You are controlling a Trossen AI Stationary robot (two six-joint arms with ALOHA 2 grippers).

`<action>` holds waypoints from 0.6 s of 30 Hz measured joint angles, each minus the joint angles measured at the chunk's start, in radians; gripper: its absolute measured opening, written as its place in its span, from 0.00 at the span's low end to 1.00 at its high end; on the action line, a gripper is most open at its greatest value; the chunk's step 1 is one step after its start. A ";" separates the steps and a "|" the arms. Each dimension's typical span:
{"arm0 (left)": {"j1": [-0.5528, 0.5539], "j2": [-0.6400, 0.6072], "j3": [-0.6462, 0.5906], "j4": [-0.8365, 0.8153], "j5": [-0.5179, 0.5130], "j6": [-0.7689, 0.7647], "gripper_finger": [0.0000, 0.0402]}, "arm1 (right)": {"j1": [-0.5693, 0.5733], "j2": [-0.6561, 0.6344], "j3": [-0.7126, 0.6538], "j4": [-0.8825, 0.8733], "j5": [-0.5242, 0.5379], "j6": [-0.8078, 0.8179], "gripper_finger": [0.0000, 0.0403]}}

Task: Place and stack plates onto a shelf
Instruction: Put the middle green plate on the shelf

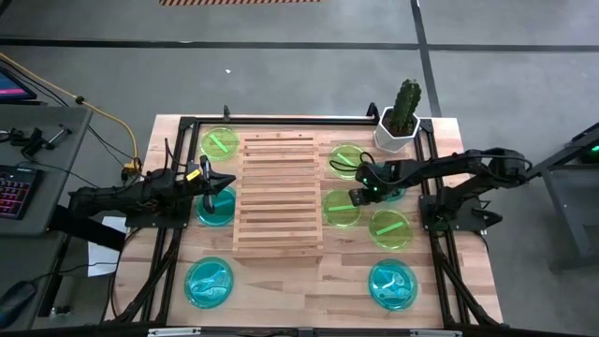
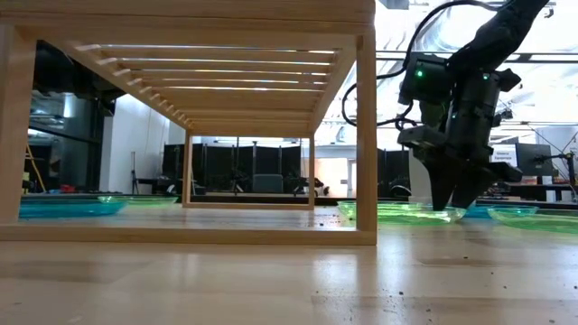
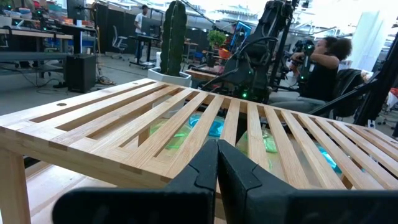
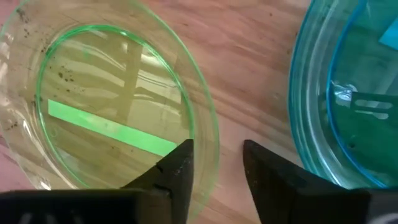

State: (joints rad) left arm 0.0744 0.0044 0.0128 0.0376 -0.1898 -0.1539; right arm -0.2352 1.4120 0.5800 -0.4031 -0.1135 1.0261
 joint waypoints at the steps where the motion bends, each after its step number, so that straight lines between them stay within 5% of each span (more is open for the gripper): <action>1: 0.000 0.000 0.000 0.000 0.000 0.000 0.00 | 0.000 0.000 0.000 0.000 0.007 0.003 0.27; 12: 0.000 0.000 0.000 0.000 0.000 0.000 0.00 | 0.000 0.002 -0.001 0.024 0.066 0.011 0.02; 18: 0.000 0.000 0.000 0.000 0.000 0.000 0.00 | 0.000 -0.024 0.000 0.014 0.052 0.011 0.00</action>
State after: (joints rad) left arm 0.0746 0.0044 0.0128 0.0375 -0.1896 -0.1539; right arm -0.2352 1.3882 0.5797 -0.3889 -0.0619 1.0375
